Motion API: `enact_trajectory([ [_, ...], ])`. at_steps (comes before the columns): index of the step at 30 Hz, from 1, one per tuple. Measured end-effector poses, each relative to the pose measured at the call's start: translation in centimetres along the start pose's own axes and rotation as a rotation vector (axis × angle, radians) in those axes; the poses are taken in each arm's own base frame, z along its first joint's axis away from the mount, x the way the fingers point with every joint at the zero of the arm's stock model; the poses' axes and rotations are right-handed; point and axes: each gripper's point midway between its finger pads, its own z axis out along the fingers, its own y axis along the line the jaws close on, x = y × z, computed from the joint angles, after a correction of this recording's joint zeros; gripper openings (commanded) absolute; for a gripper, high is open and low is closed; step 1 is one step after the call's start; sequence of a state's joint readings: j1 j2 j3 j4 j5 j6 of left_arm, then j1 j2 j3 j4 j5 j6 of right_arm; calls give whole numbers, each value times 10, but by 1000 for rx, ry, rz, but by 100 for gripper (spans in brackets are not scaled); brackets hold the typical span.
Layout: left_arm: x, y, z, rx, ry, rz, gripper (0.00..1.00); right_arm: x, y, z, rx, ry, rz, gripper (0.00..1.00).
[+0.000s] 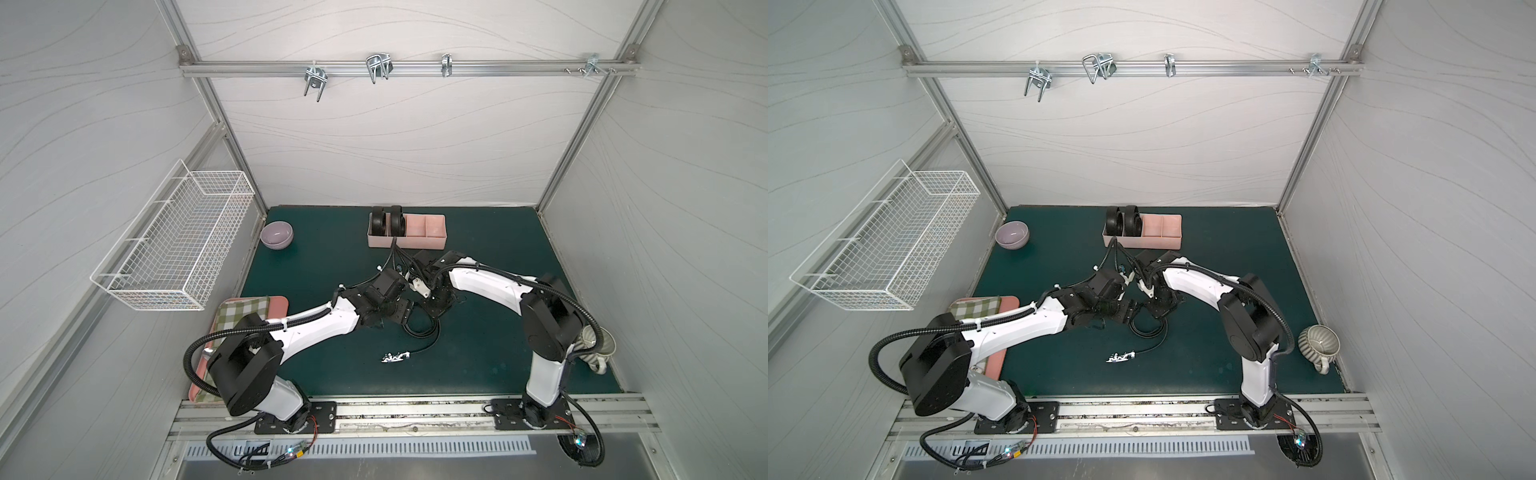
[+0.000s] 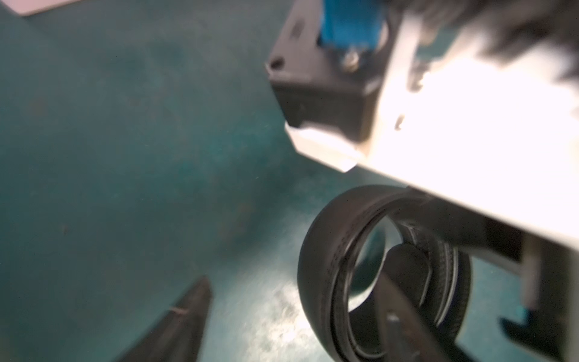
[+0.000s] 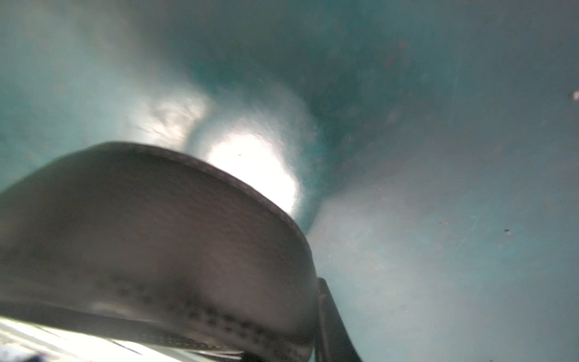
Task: Place the belts into the storage roll
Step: Roll the belt.
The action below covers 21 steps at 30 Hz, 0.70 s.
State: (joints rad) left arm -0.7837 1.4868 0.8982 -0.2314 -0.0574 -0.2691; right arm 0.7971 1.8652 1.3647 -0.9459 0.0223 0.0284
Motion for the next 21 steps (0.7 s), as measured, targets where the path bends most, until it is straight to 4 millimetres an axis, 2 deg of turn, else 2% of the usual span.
enact_trajectory([
  [1, 0, -1, 1, 18, -7, -8, 64, 3, -1, 3, 1, 8, 2, 0],
  [4, 4, 1, 1, 61, -28, -47, 76, 11, -3, 12, 10, 21, 2, 0],
  [7, 7, 4, -7, 130, -41, -107, 83, 15, -6, 12, 28, -9, -2, 0],
  [14, -1, -12, -11, 305, -40, -146, 83, 4, -10, -12, 46, -130, -16, 0],
  [21, 10, -22, -4, 283, -2, -90, 80, -1, -13, -15, 16, -126, 38, 0],
])
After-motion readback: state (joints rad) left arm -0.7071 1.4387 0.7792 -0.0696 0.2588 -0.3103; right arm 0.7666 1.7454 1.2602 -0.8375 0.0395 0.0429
